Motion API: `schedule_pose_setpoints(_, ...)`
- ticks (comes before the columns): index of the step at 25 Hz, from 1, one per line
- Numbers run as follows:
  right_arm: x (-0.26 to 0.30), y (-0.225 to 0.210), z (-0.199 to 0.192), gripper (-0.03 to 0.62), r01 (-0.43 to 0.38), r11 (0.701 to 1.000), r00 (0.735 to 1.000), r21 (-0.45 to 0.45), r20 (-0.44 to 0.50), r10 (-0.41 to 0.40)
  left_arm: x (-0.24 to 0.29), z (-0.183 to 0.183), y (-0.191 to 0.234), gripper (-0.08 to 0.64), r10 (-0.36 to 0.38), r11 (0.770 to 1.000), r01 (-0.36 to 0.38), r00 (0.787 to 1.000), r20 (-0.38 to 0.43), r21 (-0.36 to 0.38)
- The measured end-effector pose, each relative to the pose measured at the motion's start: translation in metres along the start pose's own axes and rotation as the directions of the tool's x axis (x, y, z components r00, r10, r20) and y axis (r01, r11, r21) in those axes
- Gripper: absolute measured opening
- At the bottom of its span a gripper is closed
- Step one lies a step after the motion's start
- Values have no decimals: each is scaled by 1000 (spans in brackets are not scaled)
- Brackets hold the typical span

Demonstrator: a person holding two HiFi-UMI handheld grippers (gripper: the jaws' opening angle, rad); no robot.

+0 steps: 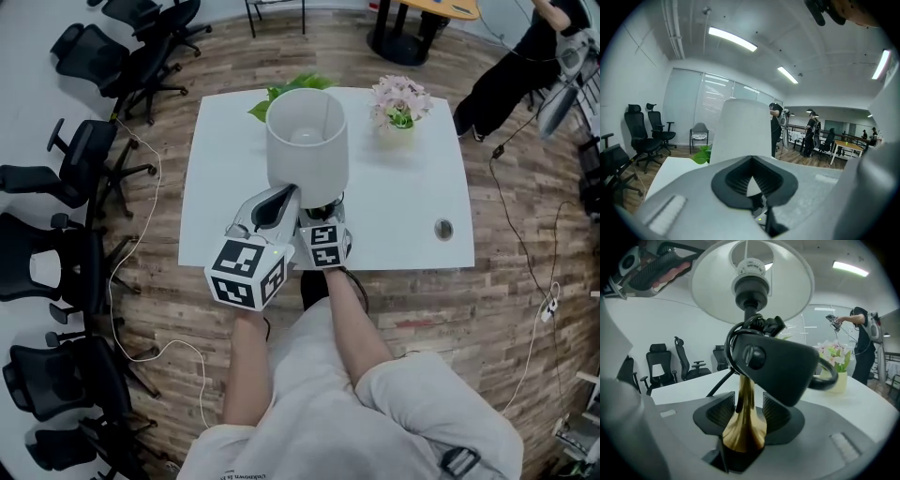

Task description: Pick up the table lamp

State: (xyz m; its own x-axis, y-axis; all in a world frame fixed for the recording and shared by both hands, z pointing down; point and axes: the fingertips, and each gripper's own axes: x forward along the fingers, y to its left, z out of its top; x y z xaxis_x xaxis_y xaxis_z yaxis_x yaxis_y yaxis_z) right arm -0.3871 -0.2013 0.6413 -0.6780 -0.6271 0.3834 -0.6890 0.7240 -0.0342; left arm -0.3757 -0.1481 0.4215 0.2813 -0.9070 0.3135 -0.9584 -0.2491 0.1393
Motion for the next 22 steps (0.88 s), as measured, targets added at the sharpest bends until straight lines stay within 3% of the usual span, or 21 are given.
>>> schedule_pose_setpoints(3, 8, 1, 6, 207, -20, 999, 1000, -49, -4, 20, 5, 5, 9, 2, 10, 1000, -10, 1000, 10, -5)
schedule_pose_setpoints(6, 17, 9, 13, 146, -58, 996, 998, -72, -3, 58, 8, 10, 21, 2, 30, 999, -30, 999, 18, -14)
schedule_pose_setpoints(18, 14, 14, 15, 135, -105, 993, 992, -50, -75, 101, 7, 16, 36, 2, 51, 998, -50, 998, 31, -42)
schedule_pose_setpoints(22, 2, 15, 13, 133, -112, 993, 988, -40, -107, 107, 6, 14, 32, 2, 28, 998, -26, 999, 33, -59)
